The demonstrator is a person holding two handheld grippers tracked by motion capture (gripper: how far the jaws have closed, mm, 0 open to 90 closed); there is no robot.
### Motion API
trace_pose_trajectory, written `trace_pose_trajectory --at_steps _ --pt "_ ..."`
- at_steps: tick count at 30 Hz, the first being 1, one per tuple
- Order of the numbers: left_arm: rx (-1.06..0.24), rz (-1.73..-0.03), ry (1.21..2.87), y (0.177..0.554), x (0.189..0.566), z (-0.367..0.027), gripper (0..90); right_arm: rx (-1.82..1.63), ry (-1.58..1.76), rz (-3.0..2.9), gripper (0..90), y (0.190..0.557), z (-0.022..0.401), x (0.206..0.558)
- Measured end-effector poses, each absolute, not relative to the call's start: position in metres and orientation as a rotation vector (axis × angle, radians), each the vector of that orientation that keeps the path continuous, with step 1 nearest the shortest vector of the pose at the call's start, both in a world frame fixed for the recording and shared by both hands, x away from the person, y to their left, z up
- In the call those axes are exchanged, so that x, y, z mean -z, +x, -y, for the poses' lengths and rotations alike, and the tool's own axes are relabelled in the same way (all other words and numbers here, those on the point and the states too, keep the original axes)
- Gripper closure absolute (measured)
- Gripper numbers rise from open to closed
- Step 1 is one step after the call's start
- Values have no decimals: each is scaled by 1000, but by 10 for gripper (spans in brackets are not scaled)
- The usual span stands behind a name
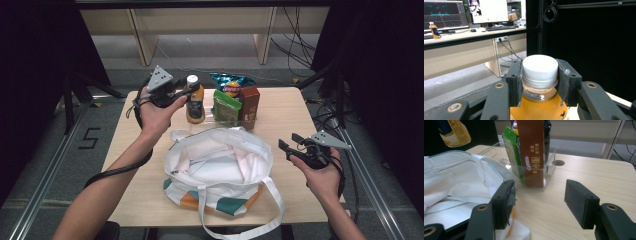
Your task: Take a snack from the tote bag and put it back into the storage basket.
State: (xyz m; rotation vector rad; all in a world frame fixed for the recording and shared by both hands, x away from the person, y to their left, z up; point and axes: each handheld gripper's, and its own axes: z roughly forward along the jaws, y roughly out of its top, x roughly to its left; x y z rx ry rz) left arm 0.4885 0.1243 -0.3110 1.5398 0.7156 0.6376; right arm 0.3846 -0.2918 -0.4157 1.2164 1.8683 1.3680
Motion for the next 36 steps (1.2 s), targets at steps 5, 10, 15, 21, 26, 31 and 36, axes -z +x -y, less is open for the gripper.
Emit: trace_pose_trajectory --at_steps 5,10,15,21,26,31,36 --pt "-643 -719 1545 493 313 -123 586 -1378 1219 -1866 417 385 292 416" --pt "-650 -730 1546 498 313 -122 586 -1377 1221 -1867 417 385 292 417" --pt "-655 -733 1543 501 313 -121 586 -1379 1231 -1867 417 384 292 416" --pt "-654 -735 1549 504 315 -118 586 -1378 1227 -1866 418 384 293 416" --pt "-657 -736 1552 507 316 -116 586 -1372 1251 -1856 417 383 292 416" --pt "-659 -741 1556 511 318 -114 586 -1372 1250 -1856 417 383 292 416" --pt "-661 -746 1560 515 320 -114 586 -1377 1263 -1855 417 383 291 415"
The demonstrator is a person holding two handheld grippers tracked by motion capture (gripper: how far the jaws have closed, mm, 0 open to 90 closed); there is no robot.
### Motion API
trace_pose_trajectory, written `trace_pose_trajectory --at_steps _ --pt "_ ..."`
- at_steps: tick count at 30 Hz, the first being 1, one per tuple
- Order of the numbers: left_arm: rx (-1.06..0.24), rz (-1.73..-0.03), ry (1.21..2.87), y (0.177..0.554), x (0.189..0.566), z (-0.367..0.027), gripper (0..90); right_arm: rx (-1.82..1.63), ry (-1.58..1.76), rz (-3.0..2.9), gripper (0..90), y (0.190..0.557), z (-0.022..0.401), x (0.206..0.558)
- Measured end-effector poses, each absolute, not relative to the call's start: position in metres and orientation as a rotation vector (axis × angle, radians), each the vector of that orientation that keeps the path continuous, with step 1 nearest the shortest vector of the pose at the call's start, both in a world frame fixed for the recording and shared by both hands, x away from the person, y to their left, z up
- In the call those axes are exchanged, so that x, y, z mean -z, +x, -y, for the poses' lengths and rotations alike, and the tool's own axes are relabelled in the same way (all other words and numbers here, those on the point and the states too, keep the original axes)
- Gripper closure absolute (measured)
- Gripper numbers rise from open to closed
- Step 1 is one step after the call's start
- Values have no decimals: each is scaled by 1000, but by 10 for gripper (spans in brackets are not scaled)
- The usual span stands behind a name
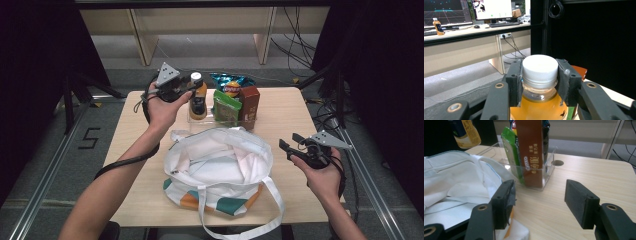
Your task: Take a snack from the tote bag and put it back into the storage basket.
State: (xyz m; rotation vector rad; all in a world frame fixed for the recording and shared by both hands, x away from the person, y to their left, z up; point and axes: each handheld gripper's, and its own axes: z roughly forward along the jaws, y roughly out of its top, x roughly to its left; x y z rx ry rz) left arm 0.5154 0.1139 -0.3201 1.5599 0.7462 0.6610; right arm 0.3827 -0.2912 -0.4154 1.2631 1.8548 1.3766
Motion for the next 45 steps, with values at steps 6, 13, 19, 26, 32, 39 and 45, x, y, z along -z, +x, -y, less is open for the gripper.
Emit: trace_pose_trajectory --at_steps 6,13,19,26,32,39,45 --pt "-664 -753 1561 518 322 -114 586 -1373 1229 -1858 418 384 293 417" --pt "-663 -758 1570 522 324 -111 586 -1376 1234 -1856 417 384 293 416" --pt "-668 -758 1566 523 323 -110 586 -1375 1220 -1854 417 385 293 417" --pt "-669 -761 1570 525 324 -109 586 -1378 1228 -1858 417 384 292 417" --pt "-668 -769 1570 527 326 -108 586 -1366 1225 -1865 417 385 293 417" --pt "-666 -773 1570 530 328 -107 586 -1368 1223 -1860 418 385 293 417" --pt "-675 -778 1573 532 328 -108 586 -1375 1274 -1850 417 382 290 417"
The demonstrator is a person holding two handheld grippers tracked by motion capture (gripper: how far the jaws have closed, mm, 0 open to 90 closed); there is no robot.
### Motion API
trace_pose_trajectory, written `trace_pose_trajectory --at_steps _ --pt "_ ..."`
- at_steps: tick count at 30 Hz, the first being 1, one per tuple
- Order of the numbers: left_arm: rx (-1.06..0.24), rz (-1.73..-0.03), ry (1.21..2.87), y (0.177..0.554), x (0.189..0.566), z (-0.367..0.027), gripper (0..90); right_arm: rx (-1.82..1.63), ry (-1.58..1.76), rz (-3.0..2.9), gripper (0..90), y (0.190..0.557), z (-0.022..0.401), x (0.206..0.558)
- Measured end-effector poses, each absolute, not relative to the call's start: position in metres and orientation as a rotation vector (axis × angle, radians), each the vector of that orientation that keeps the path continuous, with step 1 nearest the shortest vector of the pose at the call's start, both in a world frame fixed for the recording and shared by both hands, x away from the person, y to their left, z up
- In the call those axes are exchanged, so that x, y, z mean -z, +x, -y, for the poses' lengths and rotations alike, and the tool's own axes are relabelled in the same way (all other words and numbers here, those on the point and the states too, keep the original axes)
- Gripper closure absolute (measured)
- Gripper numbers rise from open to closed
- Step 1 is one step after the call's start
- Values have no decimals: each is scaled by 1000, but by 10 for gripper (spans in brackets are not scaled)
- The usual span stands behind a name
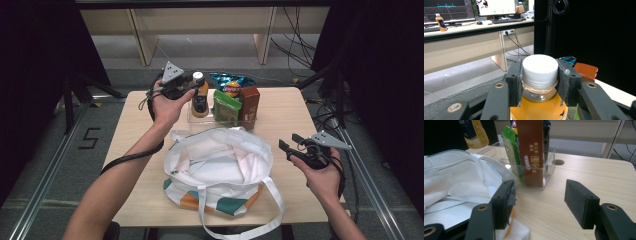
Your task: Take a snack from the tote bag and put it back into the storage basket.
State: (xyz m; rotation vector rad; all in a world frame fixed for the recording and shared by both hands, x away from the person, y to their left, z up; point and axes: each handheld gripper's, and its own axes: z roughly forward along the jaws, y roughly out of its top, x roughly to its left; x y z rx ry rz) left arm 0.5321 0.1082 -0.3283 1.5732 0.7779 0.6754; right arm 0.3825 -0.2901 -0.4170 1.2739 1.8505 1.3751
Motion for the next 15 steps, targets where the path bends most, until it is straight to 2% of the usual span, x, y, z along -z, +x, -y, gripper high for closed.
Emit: trace_pose_trajectory --at_steps 15 --pt "-683 -794 1573 536 334 -113 586 -1379 1219 -1833 417 386 292 418"
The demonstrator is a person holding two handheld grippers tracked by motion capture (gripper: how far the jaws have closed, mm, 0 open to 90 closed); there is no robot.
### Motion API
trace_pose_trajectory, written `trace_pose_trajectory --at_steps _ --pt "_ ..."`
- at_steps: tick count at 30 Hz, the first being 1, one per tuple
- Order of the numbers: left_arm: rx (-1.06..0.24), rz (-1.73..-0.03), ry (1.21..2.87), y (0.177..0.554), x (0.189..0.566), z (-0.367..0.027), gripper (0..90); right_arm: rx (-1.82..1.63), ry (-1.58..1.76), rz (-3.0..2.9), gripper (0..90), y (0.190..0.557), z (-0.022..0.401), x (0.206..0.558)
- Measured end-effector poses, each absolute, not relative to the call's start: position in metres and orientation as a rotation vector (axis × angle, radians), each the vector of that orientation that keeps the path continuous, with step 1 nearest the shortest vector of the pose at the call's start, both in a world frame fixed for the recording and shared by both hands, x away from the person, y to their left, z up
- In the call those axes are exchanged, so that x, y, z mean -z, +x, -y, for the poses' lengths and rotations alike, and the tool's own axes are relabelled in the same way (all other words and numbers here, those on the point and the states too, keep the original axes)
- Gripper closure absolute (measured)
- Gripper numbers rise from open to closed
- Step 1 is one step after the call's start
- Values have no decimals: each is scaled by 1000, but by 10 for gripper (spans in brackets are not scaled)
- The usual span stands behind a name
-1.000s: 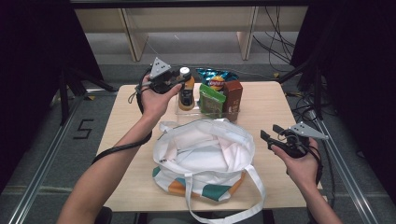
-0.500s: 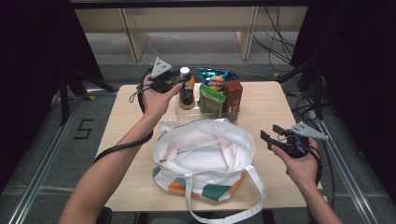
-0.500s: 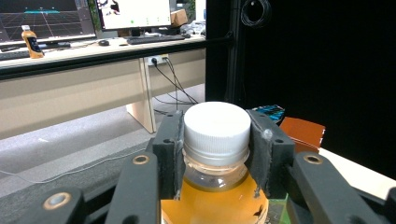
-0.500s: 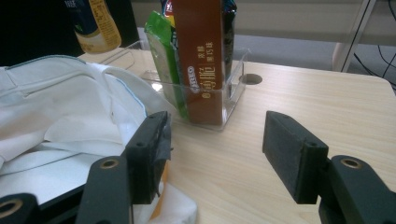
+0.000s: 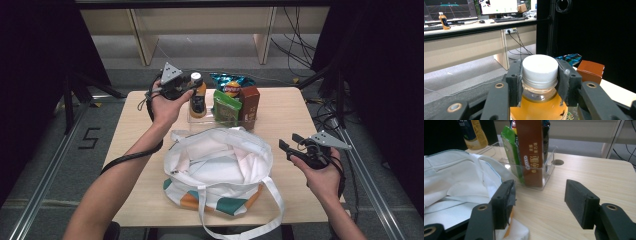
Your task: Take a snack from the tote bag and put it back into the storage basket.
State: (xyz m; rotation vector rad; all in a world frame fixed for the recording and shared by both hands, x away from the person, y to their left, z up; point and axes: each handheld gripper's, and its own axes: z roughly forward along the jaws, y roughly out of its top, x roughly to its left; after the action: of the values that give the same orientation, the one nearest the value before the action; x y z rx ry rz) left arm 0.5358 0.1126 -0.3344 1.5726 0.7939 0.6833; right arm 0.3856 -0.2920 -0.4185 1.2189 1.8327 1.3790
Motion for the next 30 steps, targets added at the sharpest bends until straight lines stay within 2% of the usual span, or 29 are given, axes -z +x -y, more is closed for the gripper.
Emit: trace_pose_trajectory --at_steps 30 --pt "-703 -816 1586 544 337 -112 586 -1379 1278 -1853 417 384 293 416"
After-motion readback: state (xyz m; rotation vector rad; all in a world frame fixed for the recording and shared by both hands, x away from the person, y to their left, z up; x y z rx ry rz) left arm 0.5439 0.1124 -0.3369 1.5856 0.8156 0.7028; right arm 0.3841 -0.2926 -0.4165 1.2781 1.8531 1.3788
